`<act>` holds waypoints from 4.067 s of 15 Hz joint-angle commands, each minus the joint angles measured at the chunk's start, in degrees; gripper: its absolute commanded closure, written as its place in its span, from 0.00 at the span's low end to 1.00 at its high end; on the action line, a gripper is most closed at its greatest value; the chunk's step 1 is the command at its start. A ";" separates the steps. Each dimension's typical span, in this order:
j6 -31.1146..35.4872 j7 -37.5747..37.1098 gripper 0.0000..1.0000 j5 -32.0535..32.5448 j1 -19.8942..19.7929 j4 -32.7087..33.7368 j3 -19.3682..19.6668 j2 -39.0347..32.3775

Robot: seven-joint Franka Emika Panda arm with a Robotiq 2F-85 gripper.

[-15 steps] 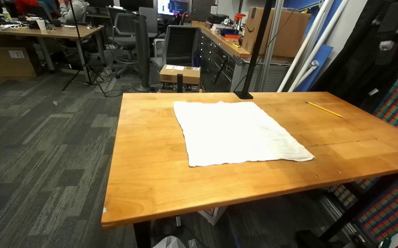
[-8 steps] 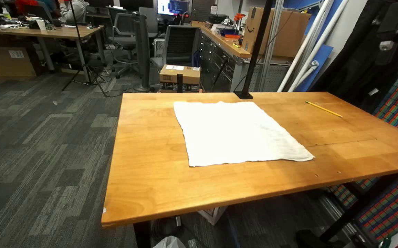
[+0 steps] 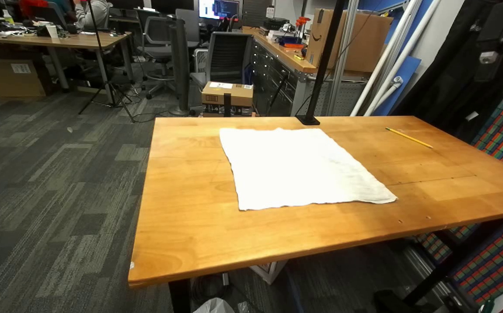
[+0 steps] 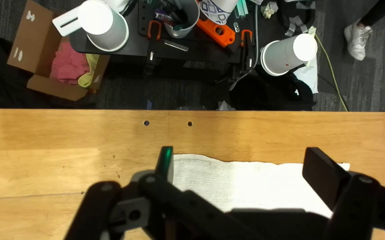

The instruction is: Fold the cloth on the table

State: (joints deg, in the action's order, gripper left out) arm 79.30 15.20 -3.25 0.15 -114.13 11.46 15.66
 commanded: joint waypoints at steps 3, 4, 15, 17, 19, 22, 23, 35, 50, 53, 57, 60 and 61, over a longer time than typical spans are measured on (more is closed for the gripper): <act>-0.19 0.35 0.00 -0.27 -1.60 0.19 -1.36 -0.17; -0.19 0.35 0.00 -0.27 -1.60 0.19 -1.36 -0.17; -0.19 0.35 0.00 -0.27 -1.60 0.19 -1.36 -0.17; -0.19 0.35 0.00 -0.27 -1.60 0.19 -1.36 -0.17; -0.19 0.35 0.00 -0.27 -1.60 0.19 -1.36 -0.17; 0.77 1.00 0.00 -2.13 -1.23 -0.34 -1.65 -0.90; 1.03 0.75 0.00 -2.79 -1.20 -0.40 -1.80 -1.31; 35.38 -8.21 0.00 -13.97 -0.36 -17.33 -7.12 0.65; 47.19 -31.49 0.00 -2.16 -0.02 -32.52 -14.90 4.10; 48.98 -29.99 0.00 -7.59 -0.27 -30.95 -12.28 2.25; 51.69 -29.40 0.00 -11.50 -1.04 -30.14 -9.80 -0.86; 52.71 -29.73 0.00 -11.57 -1.42 -30.11 -9.44 -3.24; 52.84 -30.13 0.00 -10.87 -1.52 -30.02 -9.67 -3.94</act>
State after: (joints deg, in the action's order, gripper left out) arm 131.02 -15.31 -13.53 -0.91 -145.75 2.15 14.39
